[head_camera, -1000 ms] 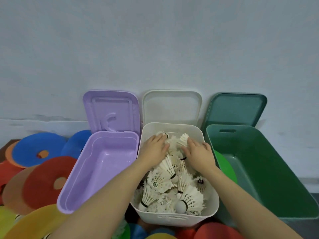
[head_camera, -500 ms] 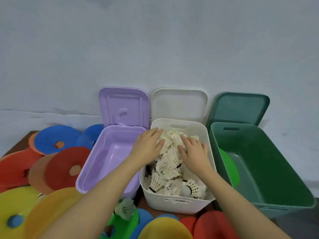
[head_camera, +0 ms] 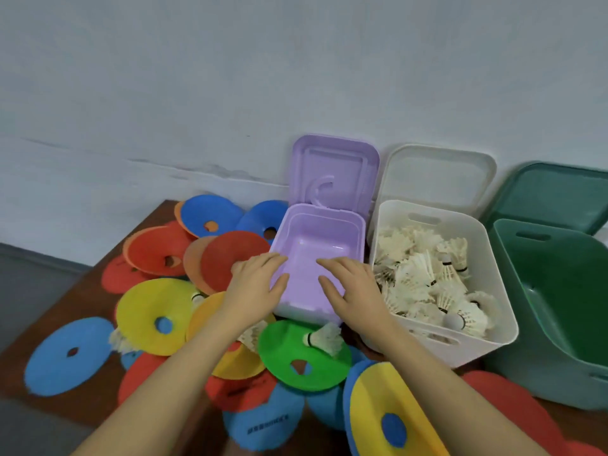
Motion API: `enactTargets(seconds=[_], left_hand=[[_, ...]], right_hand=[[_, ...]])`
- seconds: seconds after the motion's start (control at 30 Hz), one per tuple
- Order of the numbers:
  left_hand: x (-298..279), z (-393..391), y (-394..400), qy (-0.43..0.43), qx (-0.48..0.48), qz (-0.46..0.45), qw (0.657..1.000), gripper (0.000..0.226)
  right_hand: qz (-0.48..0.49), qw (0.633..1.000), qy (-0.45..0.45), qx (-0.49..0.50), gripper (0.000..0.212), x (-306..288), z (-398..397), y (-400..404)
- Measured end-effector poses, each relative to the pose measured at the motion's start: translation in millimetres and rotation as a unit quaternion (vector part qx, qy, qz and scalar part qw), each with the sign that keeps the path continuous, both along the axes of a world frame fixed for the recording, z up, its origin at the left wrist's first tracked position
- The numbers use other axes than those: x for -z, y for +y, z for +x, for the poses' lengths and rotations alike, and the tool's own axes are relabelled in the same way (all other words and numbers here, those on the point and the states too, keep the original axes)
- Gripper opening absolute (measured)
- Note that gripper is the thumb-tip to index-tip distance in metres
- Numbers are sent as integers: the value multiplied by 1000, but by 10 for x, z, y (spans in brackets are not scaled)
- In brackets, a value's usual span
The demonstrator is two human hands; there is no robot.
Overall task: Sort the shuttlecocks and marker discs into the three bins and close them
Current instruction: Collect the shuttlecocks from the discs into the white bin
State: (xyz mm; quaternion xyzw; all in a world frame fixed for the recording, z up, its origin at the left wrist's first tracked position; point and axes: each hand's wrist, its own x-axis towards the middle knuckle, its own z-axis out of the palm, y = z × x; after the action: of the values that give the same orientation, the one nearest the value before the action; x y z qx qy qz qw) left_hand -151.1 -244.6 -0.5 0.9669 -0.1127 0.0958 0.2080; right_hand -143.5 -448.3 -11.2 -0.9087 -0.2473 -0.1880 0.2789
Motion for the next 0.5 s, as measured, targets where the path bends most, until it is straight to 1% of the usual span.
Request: enactTargets(seconds=[0.17, 0.2, 0.27, 0.3, 0.37, 0.43, 0.5], left_hand=[[287, -327, 665, 42, -19, -8, 999, 65], [359, -367, 767, 50, -18, -8, 999, 61], [499, -421, 909, 72, -10, -12, 997, 44], [578, -431, 947, 81, 2, -9, 997, 39], [723, -427, 965, 111, 30, 5, 993, 40], [845, -389, 930, 150, 55, 8, 987, 42], [927, -336, 854, 184, 73, -3, 980, 45]], right_hand=[[-23, 998, 51, -36, 38, 258, -263, 663], [-25, 997, 61, -35, 38, 319, -316, 765], [-33, 996, 85, -18, 37, 453, -427, 922], [-38, 995, 91, 0, 37, 527, -479, 968], [-47, 994, 86, 54, 37, 672, -576, 999], [-55, 986, 85, 134, 38, 790, -657, 953], [-59, 966, 106, 229, 42, 907, -711, 853]])
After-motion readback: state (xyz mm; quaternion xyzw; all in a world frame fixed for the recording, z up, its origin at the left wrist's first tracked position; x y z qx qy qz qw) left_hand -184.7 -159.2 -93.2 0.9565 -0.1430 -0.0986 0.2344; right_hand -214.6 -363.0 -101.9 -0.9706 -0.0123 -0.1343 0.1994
